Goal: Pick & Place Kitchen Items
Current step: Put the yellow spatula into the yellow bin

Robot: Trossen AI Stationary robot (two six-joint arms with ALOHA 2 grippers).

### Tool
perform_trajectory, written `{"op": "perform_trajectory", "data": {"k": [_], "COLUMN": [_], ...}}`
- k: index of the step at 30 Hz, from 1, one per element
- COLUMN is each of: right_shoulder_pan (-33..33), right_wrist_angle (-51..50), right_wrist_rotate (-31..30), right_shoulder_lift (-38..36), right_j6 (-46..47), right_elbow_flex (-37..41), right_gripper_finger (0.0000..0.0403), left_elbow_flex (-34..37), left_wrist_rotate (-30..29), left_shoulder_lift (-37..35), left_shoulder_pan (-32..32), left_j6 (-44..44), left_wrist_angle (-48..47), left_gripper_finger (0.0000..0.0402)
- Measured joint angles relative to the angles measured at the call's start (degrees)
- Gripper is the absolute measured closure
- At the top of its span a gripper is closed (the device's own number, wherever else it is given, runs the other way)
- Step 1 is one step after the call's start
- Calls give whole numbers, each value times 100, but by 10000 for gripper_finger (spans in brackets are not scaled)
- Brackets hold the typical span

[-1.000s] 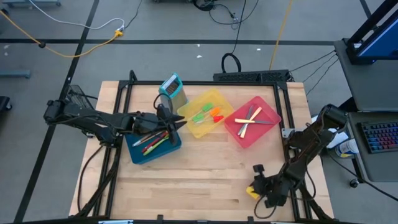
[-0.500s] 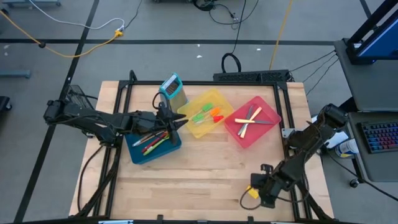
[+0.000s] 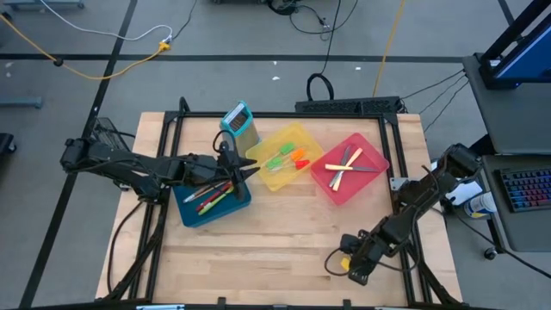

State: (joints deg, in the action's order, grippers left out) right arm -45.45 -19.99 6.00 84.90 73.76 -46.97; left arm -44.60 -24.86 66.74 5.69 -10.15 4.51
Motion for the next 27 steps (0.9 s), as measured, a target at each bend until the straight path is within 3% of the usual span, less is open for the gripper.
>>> {"op": "perform_trajectory", "data": {"k": [5,10,16,27], "right_shoulder_pan": [-106,-221,-239,-571], "right_wrist_angle": [-375,222,212,63], "right_wrist_rotate": [-18,-26,-40,-989], "right_shoulder_lift": [97,400,785,1137], "right_j6": [51,348,360,121], "right_elbow_flex": [1,2,-32,-17], "right_gripper_finger": [193,189,189,203], "left_elbow_flex": [0,0,0,0], "left_wrist_rotate": [145,208,199,188], "left_shoulder_lift": [0,0,2,2], "left_shoulder_pan": [0,0,-11,-162], "left_j6": [153,162,218,235], "left_wrist_angle": [-4,3,136,170], "left_gripper_finger": [289,289,289,289]}}
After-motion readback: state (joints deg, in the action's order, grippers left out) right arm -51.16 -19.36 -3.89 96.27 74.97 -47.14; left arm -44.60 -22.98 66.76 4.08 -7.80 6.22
